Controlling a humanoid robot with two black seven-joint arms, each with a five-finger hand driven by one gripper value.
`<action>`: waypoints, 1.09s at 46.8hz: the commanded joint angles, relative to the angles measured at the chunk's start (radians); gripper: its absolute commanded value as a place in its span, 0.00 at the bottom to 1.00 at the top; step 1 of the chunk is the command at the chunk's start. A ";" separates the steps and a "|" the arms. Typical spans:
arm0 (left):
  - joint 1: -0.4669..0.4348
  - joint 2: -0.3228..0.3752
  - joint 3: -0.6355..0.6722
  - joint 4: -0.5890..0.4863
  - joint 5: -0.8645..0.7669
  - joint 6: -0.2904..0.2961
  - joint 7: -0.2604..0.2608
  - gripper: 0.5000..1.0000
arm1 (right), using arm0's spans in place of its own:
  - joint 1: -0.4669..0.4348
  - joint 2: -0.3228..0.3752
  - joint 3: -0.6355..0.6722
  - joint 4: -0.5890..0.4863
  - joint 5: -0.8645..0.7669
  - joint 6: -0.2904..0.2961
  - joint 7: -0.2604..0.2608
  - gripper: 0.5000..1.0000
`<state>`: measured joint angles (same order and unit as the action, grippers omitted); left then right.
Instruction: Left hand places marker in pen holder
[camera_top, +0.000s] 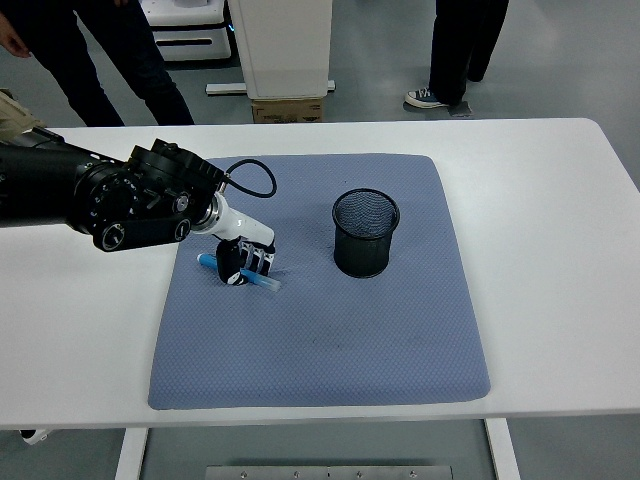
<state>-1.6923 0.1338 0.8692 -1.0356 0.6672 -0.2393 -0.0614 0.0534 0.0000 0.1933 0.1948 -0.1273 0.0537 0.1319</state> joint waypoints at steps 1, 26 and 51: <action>0.000 0.001 0.001 -0.001 0.000 0.000 0.000 0.11 | 0.000 0.000 0.000 0.000 0.000 0.000 0.000 1.00; -0.001 0.004 0.001 0.000 -0.001 -0.005 -0.003 0.00 | 0.000 0.000 0.000 0.000 0.000 0.000 0.000 1.00; -0.006 0.010 -0.002 0.014 -0.006 0.000 -0.003 0.00 | 0.000 0.000 0.000 0.000 0.000 0.000 0.000 1.00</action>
<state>-1.6977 0.1438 0.8668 -1.0220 0.6611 -0.2395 -0.0645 0.0533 0.0000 0.1933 0.1948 -0.1273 0.0537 0.1319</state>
